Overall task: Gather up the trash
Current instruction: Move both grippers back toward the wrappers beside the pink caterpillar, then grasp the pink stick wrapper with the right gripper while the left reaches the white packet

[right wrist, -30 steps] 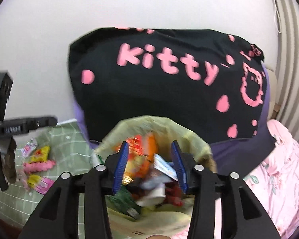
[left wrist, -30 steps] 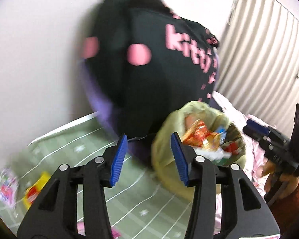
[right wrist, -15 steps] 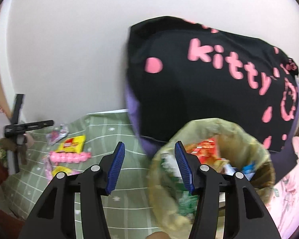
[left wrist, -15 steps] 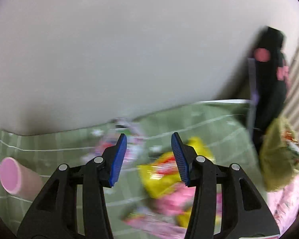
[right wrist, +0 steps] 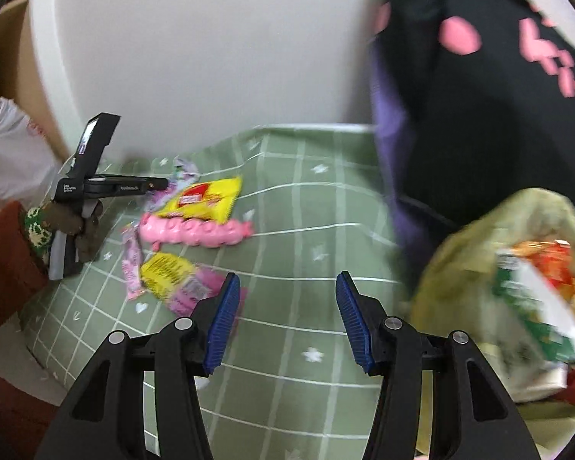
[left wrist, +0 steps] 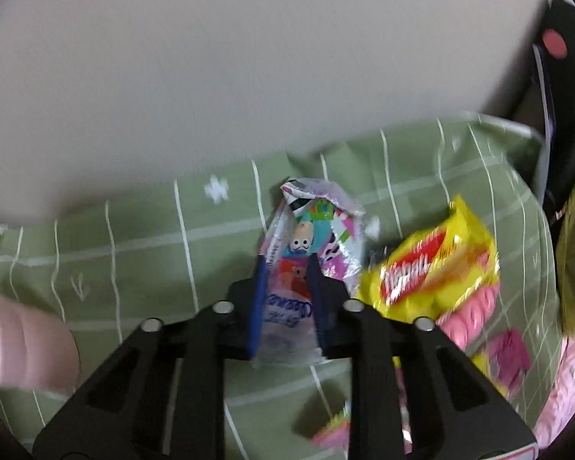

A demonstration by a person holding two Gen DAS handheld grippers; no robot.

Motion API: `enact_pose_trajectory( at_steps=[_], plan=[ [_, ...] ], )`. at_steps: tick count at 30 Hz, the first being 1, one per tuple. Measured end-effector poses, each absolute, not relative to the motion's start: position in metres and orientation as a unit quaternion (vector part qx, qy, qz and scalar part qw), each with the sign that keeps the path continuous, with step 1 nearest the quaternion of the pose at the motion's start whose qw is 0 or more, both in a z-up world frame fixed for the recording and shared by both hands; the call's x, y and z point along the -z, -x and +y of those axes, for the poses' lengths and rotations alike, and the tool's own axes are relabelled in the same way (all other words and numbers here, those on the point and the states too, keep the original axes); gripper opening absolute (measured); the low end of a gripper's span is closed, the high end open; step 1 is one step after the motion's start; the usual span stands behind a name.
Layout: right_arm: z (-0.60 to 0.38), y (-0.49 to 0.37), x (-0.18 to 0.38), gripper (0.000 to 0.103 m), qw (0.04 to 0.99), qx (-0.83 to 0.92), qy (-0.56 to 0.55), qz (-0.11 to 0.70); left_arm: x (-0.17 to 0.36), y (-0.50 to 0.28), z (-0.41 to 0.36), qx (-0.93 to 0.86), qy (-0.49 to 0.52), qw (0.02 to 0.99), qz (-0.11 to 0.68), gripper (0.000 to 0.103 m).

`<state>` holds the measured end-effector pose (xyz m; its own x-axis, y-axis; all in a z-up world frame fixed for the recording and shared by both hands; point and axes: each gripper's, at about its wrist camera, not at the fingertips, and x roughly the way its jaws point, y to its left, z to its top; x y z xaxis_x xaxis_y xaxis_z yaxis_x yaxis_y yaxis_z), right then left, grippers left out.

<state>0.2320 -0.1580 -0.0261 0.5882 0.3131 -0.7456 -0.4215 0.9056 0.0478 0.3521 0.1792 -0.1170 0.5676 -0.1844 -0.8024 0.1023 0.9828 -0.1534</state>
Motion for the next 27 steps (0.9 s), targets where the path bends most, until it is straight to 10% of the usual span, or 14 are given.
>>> enact_pose_trajectory(
  at_steps=[22,27],
  plan=[
    [0.022,-0.235,0.098,0.042,0.763,-0.47,0.171,0.41,0.06,-0.193,0.233,0.019,0.167,0.897,0.409,0.027],
    [0.041,-0.236,0.114,0.015,0.753,-0.461,0.206,0.423,0.067,-0.182,0.236,0.007,0.17,0.894,0.415,0.03]
  ],
)
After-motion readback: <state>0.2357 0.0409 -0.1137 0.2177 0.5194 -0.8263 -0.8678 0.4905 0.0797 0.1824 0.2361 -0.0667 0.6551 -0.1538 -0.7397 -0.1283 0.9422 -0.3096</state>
